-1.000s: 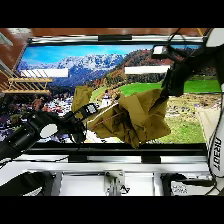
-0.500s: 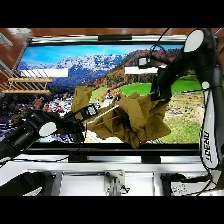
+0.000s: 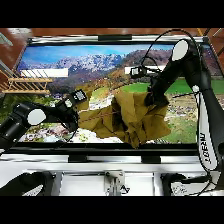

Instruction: Fold the shirts.

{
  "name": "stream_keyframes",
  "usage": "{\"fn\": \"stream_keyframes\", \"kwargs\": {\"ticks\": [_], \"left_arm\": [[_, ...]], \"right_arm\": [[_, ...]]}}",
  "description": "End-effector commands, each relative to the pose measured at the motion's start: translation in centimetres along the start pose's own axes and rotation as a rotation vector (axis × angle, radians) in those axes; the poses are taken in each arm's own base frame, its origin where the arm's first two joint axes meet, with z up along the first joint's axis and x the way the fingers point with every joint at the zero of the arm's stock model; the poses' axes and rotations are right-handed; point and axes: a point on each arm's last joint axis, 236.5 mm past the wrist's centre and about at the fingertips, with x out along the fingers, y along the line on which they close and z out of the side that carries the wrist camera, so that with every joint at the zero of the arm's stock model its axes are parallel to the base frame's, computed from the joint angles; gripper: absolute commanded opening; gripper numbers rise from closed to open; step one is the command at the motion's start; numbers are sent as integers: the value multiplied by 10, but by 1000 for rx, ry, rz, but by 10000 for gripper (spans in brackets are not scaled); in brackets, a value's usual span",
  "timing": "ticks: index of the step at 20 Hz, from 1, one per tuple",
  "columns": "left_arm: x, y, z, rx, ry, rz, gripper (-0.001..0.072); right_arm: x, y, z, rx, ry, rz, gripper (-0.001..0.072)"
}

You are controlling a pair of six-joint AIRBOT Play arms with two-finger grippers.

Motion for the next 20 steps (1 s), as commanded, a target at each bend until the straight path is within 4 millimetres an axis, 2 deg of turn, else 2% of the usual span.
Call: {"fn": "stream_keyframes", "kwargs": {"ticks": [1, 3, 4, 7, 8, 9, 13, 16, 18, 20], "left_arm": [[2, 12, 2, 9, -11, 26, 75], [1, 27, 1, 46, -3, 91, 243], [0, 34, 1, 63, -4, 122, 289], [-7, 53, 11, 67, -44, 186, 298], [-13, 64, 16, 63, -60, 215, 414], [-21, 78, 20, 45, -80, 257, 568], [-69, 139, 30, -105, -162, 405, 577], [-96, 171, 18, -301, -194, 464, 576], [-97, 177, -12, -477, -144, 447, 576], [-85, 162, -38, -637, -80, 363, 575]], "right_arm": [[-6, 5, -4, 12, 9, -2, 53], [-17, 6, -8, 22, -2, -35, 53], [-24, 7, -10, 28, -11, -52, 52], [-43, 11, -15, 42, -30, -103, 51], [-48, 13, -15, 44, -33, -116, 50], [-51, 15, -14, 41, -41, -124, 50], [-61, 21, -11, 54, -52, -152, 49], [-70, 21, -8, 60, -66, -194, 48], [-76, 23, -4, 64, -81, -220, 47], [-84, 22, -1, 84, -99, -262, 47]]}}
